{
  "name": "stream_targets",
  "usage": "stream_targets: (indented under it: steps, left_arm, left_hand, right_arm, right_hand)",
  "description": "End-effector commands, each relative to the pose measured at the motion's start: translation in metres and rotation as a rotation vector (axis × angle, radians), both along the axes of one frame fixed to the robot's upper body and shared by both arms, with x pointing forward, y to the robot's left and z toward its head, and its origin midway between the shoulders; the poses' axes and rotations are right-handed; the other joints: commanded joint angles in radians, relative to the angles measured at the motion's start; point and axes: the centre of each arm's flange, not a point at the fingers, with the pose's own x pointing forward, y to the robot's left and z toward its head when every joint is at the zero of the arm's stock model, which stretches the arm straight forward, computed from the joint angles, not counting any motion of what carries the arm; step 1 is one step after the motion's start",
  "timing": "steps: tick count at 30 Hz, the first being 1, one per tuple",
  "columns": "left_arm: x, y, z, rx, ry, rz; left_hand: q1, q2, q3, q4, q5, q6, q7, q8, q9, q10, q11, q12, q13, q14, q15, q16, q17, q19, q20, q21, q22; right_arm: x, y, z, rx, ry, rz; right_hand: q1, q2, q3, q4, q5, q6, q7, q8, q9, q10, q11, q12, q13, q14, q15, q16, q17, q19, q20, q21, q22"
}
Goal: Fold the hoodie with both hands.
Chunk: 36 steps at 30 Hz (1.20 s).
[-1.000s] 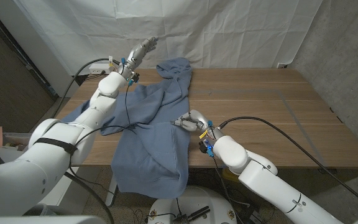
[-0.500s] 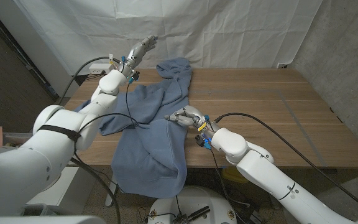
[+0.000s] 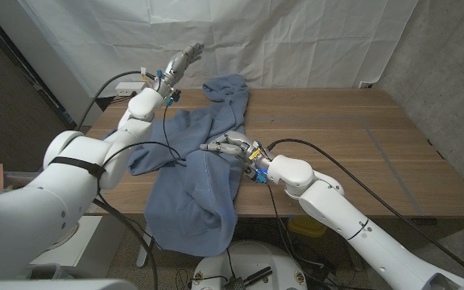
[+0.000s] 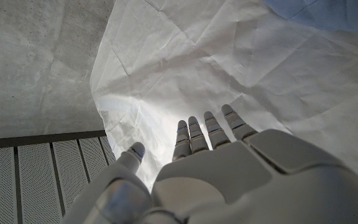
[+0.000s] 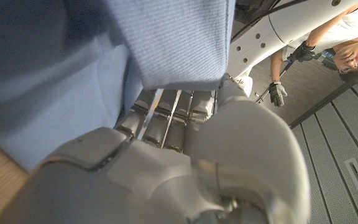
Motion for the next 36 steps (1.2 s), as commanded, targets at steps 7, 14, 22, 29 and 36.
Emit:
stream_targets:
  steps: [7, 14, 22, 29, 36]
  left_arm:
    - [-0.009, 0.010, 0.012, -0.019, -0.054, 0.026]
    - [-0.007, 0.010, 0.016, -0.021, -0.051, 0.037]
    - [-0.010, 0.009, 0.019, -0.020, -0.068, 0.039]
    - [-0.012, 0.010, 0.020, -0.023, -0.078, 0.044]
    - [-0.013, 0.012, 0.020, -0.034, -0.080, 0.048]
  left_hand:
    - [0.001, 0.096, 0.010, -0.002, 0.000, -0.005, -0.009, 0.001, 0.003, -0.005, 0.002, -0.002, 0.000, 0.002, -0.003, -0.002, 0.000, 0.002, -0.002, -0.003, 0.001]
    - [0.001, 0.096, 0.010, -0.002, 0.000, -0.005, -0.009, 0.001, 0.003, -0.005, 0.003, -0.002, 0.000, 0.002, -0.004, -0.002, 0.000, 0.003, -0.001, -0.004, 0.001]
    - [0.001, 0.096, 0.011, -0.002, 0.000, -0.006, -0.011, 0.001, 0.003, -0.006, 0.002, -0.002, 0.000, 0.002, -0.006, -0.002, 0.000, 0.003, -0.002, -0.004, 0.001]
    - [0.000, 0.096, 0.011, -0.002, -0.001, -0.006, -0.011, 0.001, 0.003, -0.006, 0.004, -0.002, 0.000, 0.002, -0.006, -0.002, 0.000, 0.003, -0.002, -0.005, 0.001]
    - [0.000, 0.096, 0.012, -0.002, -0.001, -0.006, -0.011, 0.002, 0.003, -0.007, 0.004, -0.002, 0.000, 0.001, -0.006, -0.002, 0.000, 0.004, -0.001, -0.005, 0.002]
  right_arm:
    - [0.013, 0.042, 0.008, -0.149, -0.018, 0.091]
    - [0.015, 0.063, 0.011, -0.240, -0.048, 0.147]
    - [0.012, 0.084, 0.011, -0.352, -0.095, 0.215]
    - [0.008, 0.096, 0.013, -0.396, -0.123, 0.245]
    - [0.003, 0.107, 0.010, -0.455, -0.114, 0.333]
  right_hand:
    - [0.015, 0.001, 0.010, 0.000, -0.004, 0.004, 0.007, 0.007, 0.010, 0.006, -0.002, 0.014, 0.011, 0.018, -0.088, 0.026, 0.029, 0.010, 0.000, -0.002, 0.006]
    - [0.016, 0.001, 0.012, 0.002, -0.004, 0.002, 0.008, 0.008, 0.013, 0.003, 0.001, 0.017, 0.015, 0.018, -0.091, 0.032, 0.042, 0.010, -0.001, -0.003, 0.006]
    - [0.017, 0.000, 0.018, 0.003, -0.004, -0.001, 0.006, 0.008, 0.018, -0.003, -0.003, 0.021, 0.022, 0.018, -0.091, 0.032, 0.050, 0.003, -0.002, -0.007, 0.007]
    - [0.015, -0.001, 0.023, 0.005, -0.003, -0.002, 0.006, 0.009, 0.022, -0.002, 0.001, 0.025, 0.026, 0.017, -0.094, 0.028, 0.054, 0.000, -0.002, -0.010, 0.007]
    - [0.013, -0.003, 0.028, 0.007, -0.002, -0.003, 0.006, 0.010, 0.027, -0.006, 0.000, 0.028, 0.031, 0.014, -0.098, 0.023, 0.057, -0.007, -0.003, -0.013, 0.008]
